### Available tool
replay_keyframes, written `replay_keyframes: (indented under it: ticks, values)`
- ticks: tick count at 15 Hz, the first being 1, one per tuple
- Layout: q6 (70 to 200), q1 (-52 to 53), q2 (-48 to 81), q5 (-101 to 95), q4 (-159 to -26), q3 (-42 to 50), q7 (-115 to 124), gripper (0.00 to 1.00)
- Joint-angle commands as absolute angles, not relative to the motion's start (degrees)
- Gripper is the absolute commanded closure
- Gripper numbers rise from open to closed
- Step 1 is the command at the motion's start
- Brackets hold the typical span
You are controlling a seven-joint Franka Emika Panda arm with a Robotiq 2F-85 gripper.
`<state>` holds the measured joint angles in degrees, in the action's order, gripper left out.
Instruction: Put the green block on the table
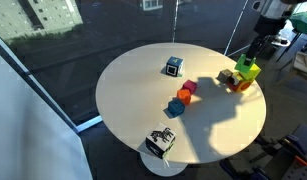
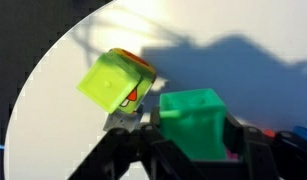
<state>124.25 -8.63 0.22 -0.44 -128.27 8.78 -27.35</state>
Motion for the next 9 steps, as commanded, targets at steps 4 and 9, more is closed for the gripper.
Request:
replay_keyframes:
  ticks: [4,9]
  values:
    - [127.4,-6.1,2.5,-2.6,-129.4,6.3,-20.0,0.67]
    - [130.5,-5.3,8.3,-3.1,-126.5,5.3,-15.4,0.67]
